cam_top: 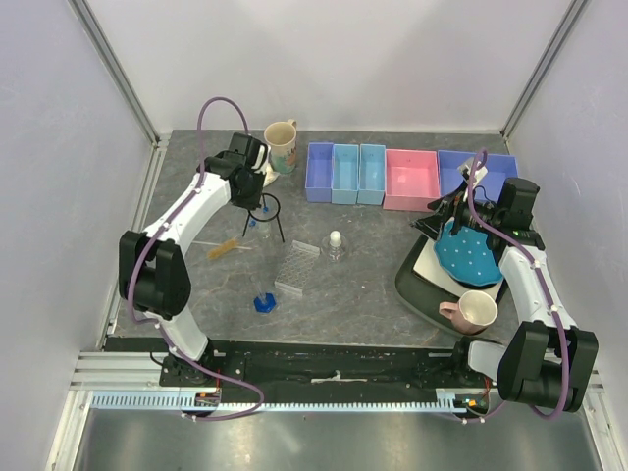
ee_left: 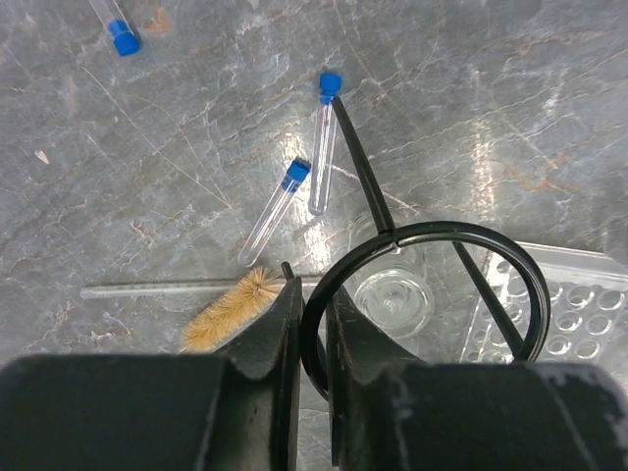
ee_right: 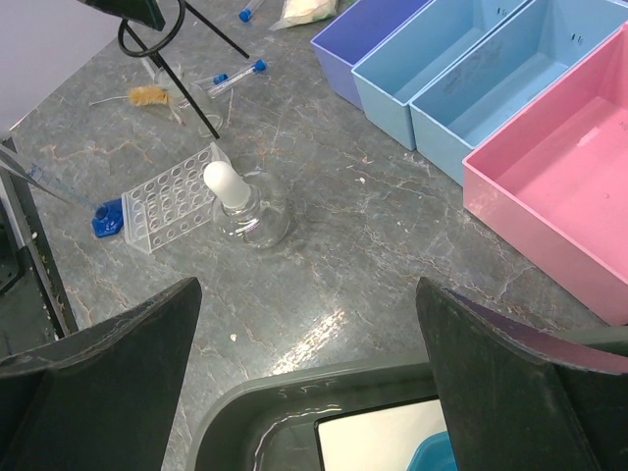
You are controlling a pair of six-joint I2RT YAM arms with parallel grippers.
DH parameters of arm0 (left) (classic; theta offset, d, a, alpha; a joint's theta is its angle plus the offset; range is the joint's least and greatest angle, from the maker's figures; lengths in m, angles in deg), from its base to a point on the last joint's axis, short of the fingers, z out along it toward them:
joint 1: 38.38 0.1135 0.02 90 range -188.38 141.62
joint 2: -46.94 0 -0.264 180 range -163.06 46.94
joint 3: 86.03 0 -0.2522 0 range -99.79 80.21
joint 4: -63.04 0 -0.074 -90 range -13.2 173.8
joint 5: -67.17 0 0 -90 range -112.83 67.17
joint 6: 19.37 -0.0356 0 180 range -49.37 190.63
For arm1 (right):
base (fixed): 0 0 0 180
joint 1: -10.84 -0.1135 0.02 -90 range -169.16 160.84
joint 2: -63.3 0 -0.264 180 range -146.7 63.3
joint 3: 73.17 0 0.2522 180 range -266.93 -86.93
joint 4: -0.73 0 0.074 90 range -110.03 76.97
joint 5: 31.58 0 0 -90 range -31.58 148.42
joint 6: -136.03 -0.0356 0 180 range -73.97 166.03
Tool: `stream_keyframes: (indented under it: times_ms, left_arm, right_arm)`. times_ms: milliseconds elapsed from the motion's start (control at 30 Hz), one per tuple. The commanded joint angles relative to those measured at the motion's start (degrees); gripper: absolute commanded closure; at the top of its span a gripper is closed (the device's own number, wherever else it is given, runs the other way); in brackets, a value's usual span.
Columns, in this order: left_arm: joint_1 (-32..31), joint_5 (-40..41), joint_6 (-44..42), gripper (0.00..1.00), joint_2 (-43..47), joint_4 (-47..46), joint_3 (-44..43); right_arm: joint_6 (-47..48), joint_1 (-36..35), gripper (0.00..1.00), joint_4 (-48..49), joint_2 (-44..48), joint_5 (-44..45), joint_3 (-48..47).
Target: Organize the chemistry lab equipment
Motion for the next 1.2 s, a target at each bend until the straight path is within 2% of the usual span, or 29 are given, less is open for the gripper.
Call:
stream_keyframes:
  times_ms: [0, 333, 433, 467, 533, 567, 667, 700, 900, 933, 1067, 1167]
  left_arm:
    - [-0.44, -1.37, -1.25, 0.98, 5.65, -0.85, -5.11]
    - [-0.44, -6.47, 3.48, 0.98, 12.68, -1.72, -7.40]
    - [-0.44, -14.71, 7.87, 0.98, 16.10, -4.27, -6.53]
    - [-0.35, -22.31, 11.19, 0.98, 16.90, -6.97, -5.91]
    - [-0.52, -30.69, 16.03, 0.98, 19.09, -11.20, -1.88]
    - [-0.61, -37.61, 21.89, 0.98, 19.80, -17.22, 0.05]
    - [-1.84, -44.51, 32.62, 0.98, 23.04, -27.27, 9.10]
    - [-3.23, -44.71, 34.50, 0.98, 23.67, -32.70, 12.78]
    - [-7.02, -44.18, 44.61, 0.98, 27.27, -44.25, 21.49]
    - [-7.20, -44.18, 45.67, 0.98, 27.54, -47.22, 22.30]
    - [-7.82, -44.71, 48.75, 0.98, 28.25, -49.54, 24.50]
    - [-7.91, -44.45, 50.50, 0.98, 29.12, -51.11, 25.91]
  right_arm:
    - [1.85, 0.22, 0.02, 0.96, 0.05, -2.10, -0.63]
    - [5.62, 0.05, 0.02, -2.01, 0.49, -4.46, -1.15]
    - [11.86, -0.91, 0.02, -7.88, 0.14, -6.57, -3.25]
    - [13.09, -1.70, 0.02, -9.40, 0.14, -6.32, -4.22]
    - [17.03, -5.47, 0.02, -13.34, 0.22, -4.66, -7.64]
    - [18.71, -9.23, 0.02, -14.84, 0.40, -2.38, -9.05]
    - [21.19, -16.54, 0.02, -18.28, 0.66, 4.46, -14.42]
    - [21.28, -20.91, 0.02, -18.90, 0.14, 5.63, -15.82]
    - [19.87, -34.82, 0.02, -21.62, -2.76, 14.68, -22.78]
    - [19.96, -35.63, 0.02, -21.80, -3.02, 15.04, -22.69]
    - [21.98, -37.30, 0.02, -21.80, -3.56, 17.24, -20.85]
    - [21.54, -37.48, 0.02, -20.23, -3.12, 15.23, -18.74]
